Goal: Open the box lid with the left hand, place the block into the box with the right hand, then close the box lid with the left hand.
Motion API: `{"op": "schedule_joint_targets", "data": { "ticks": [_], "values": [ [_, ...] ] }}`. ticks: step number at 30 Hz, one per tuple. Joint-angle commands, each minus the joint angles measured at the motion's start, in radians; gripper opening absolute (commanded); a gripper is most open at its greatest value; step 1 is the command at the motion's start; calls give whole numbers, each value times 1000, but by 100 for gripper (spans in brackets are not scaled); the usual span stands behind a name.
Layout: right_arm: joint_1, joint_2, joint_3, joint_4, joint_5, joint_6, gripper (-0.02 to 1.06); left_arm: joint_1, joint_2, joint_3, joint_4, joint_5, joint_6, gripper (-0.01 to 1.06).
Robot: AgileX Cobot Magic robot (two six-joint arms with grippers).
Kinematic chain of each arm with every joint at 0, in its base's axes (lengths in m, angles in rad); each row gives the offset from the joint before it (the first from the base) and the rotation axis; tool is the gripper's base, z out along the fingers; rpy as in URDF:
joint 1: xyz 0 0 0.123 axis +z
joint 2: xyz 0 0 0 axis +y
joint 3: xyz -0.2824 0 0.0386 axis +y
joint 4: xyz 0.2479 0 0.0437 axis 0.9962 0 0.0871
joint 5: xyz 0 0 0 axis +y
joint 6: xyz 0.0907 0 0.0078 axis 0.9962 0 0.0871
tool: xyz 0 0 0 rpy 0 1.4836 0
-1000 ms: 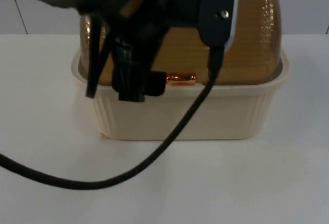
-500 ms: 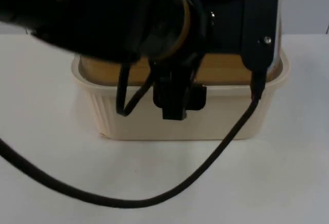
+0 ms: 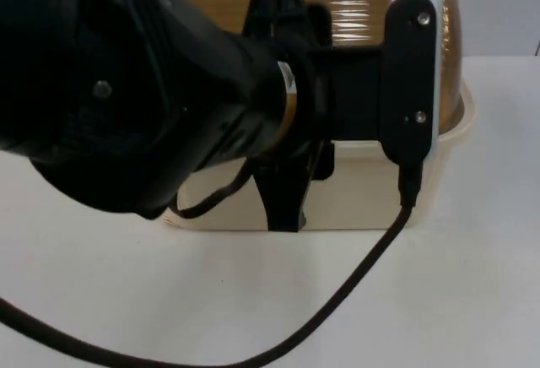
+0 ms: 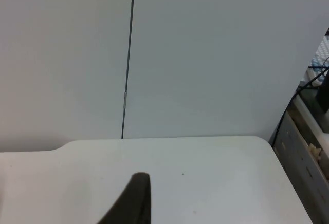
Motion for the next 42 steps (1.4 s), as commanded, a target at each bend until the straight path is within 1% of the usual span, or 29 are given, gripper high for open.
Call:
{"op": "schedule_joint_targets", "data": {
  "ticks": [1,3,4,6,8,9,12,15,18,19,20,23,25,27,30,33,36,37,40,42],
  "values": [
    [4,1,-4,-1,-2,-6,105,-4,5,5,-19,-8,-18,41],
    [4,1,-4,-1,-2,-6,105,-4,11,5,-35,-11,-18,24],
    [4,1,-4,-1,-2,-6,105,-4,11,5,-35,-11,-18,24],
    [4,1,-4,-1,-2,-6,105,-4,13,5,-40,-46,-18,8],
    [4,1,-4,5,2,-6,105,-4,13,5,-48,-82,-18,-1],
    [4,1,-4,5,2,-6,105,-4,13,5,-48,-82,-18,-1],
    [4,1,-4,10,19,-6,105,-4,13,5,-48,-123,-18,0],
    [4,1,-4,10,21,-6,105,-2,15,5,-34,-125,-18,0],
    [4,1,-4,10,21,-4,105,33,19,5,-36,-160,-19,0],
    [4,1,-4,10,21,-1,105,51,21,5,-42,-163,-19,0],
    [4,1,-4,10,21,-1,105,51,21,5,-42,-163,-19,0],
    [4,1,-4,10,21,-1,105,100,21,5,-62,-165,-19,0],
    [4,1,-4,10,21,-1,105,106,21,5,-69,-165,-19,0],
    [4,1,-4,10,21,-1,105,109,21,5,-105,-173,-1,0],
    [4,1,-4,10,21,-1,105,109,23,5,-184,-208,66,0],
    [4,1,-4,10,21,-1,105,109,32,2,-197,-209,97,0],
    [4,1,-4,10,21,-1,105,109,69,-16,-201,-167,101,0],
    [4,1,-4,10,21,-1,105,109,69,-16,-201,-167,101,0],
    [4,1,-4,10,21,3,105,107,107,-51,-224,-95,101,0],
    [4,1,-4,10,21,3,105,100,110,-57,-223,-77,102,0]
  ]
}}
